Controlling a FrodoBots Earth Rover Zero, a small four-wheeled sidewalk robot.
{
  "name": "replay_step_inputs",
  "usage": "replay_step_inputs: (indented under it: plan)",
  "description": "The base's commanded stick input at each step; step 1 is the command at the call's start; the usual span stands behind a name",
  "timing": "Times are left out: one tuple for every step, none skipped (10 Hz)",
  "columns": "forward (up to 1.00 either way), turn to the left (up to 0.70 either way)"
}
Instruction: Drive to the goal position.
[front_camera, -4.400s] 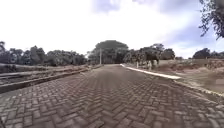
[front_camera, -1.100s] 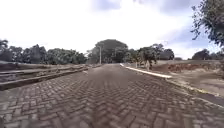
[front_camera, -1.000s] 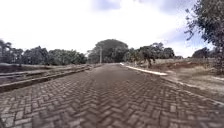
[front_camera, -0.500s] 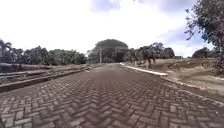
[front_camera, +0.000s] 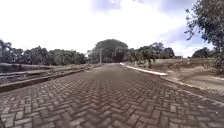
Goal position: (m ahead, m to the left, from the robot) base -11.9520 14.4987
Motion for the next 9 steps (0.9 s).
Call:
replay_step_inputs:
  plan:
    - [0.0,0.45]
    - [0.0,0.45]
    - [0.0,0.45]
    - [0.0,0.45]
    - [0.0,0.45]
    - [0.0,0.45]
    - [0.0,0.45]
    - [0.0,0.45]
    - [0.0,0.45]
